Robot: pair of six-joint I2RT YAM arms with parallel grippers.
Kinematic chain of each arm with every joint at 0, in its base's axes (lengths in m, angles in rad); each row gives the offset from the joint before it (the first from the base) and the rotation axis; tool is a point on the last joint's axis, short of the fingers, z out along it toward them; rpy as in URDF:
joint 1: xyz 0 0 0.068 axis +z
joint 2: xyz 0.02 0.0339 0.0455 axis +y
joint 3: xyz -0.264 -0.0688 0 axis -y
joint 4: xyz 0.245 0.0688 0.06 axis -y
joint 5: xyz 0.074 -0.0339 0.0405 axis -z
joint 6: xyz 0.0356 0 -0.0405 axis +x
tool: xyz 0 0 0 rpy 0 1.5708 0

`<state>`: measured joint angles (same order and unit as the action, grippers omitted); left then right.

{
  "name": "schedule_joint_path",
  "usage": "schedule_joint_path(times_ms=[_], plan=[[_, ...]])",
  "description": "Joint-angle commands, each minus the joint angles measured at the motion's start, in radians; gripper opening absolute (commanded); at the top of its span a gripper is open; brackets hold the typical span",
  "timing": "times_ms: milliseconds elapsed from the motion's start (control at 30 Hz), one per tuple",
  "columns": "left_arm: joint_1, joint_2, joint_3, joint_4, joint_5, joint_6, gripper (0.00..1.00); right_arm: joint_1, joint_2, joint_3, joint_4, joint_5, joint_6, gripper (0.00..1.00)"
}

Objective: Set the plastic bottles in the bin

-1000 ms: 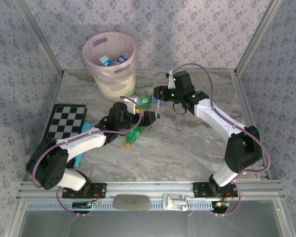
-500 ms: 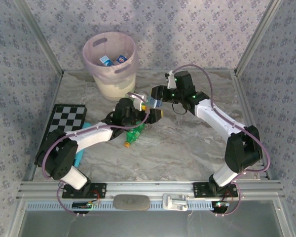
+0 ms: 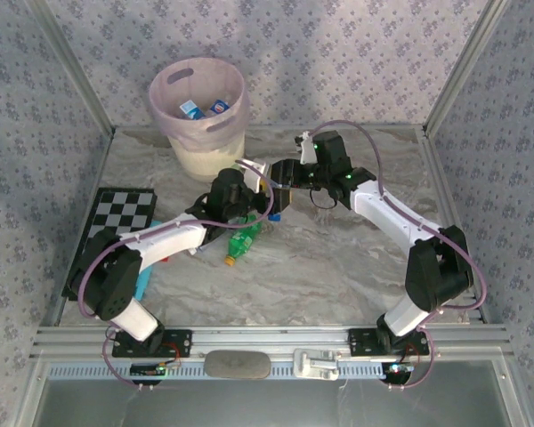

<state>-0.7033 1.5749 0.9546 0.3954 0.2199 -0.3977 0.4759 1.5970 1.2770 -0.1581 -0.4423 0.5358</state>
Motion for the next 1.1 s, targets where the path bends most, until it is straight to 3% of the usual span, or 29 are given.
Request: schedule_joint_path(times_ms=[0, 267, 500, 1067], plan=[[-0.002, 0.013, 0.007, -0.003, -0.002, 0.011, 0.64, 0.005, -0.001, 0.002, 0.014, -0.032, 0.015, 0.43], [-0.001, 0.012, 0.001, -0.004, -0.004, 0.001, 0.58, 0.007, -0.011, 0.001, 0.023, -0.03, 0.018, 0.51], [-0.001, 0.019, -0.007, 0.011, 0.004, -0.018, 0.57, 0.004, -0.023, -0.005, 0.025, -0.017, 0.021, 0.76], [0.002, -0.02, -0.052, 0.004, -0.007, -0.034, 0.56, -0.101, -0.121, -0.118, 0.035, 0.057, 0.064, 0.8]])
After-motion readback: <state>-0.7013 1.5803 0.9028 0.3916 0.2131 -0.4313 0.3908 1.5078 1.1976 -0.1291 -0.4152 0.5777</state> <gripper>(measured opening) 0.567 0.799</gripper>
